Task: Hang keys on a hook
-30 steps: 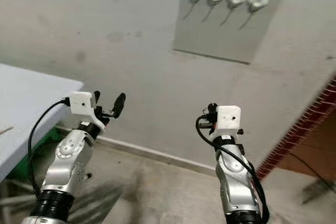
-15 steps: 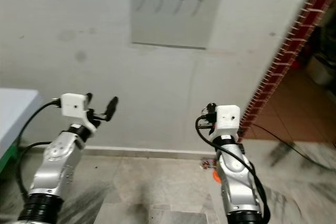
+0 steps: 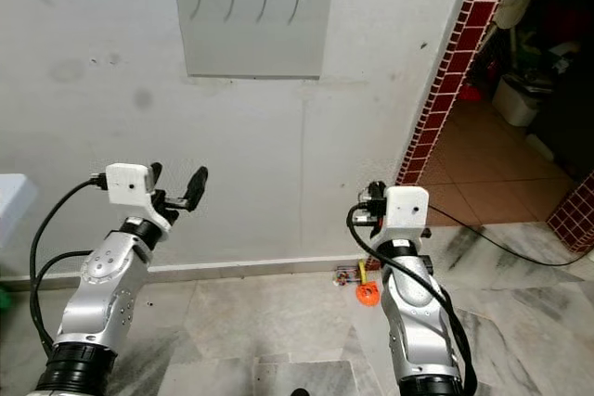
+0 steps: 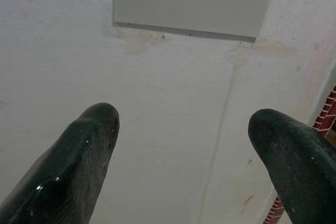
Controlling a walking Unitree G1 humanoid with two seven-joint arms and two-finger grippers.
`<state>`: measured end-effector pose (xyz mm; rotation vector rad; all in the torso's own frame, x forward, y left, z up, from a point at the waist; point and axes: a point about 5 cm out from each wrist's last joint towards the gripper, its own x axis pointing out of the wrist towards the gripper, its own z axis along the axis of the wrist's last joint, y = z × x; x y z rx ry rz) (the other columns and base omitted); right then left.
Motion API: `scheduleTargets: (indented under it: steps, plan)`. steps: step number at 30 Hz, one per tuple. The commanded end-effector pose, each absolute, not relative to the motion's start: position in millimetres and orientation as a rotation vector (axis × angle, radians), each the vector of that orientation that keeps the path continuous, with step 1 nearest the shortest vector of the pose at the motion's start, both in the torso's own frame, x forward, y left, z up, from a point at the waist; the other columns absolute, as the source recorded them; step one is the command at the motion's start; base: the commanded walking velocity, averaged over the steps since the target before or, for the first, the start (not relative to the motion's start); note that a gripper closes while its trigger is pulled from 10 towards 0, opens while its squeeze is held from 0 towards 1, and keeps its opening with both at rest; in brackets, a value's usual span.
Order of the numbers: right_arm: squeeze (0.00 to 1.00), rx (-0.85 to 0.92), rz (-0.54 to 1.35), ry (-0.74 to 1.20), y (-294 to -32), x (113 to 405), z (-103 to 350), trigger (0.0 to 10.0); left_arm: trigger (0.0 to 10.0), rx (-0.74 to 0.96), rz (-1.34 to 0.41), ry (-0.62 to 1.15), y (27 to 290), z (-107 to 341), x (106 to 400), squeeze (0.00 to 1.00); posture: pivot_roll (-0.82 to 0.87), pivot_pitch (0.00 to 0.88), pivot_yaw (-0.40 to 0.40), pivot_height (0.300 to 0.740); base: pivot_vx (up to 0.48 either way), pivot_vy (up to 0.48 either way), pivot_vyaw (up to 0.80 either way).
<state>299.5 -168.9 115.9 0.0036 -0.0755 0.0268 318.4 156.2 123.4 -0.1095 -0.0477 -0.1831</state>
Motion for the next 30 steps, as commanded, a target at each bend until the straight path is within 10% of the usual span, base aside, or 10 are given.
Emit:
scheduleTargets:
  steps: [1,30]
  plan:
    - [0.00,0.005,0.026,-0.101,-170.0,298.0,120.6,10.0,10.0,-0.105,-0.178,-0.047,155.8,126.4,319.1,0.00,-0.02,0.047,-0.002,0.740,0.000,0.000,0.00]
    - [0.00,0.004,0.026,-0.086,-173.7,290.8,118.4,10.0,10.0,-0.165,-0.148,-0.010,156.0,123.4,319.5,0.00,-0.03,0.046,-0.005,0.740,0.143,0.000,0.00]
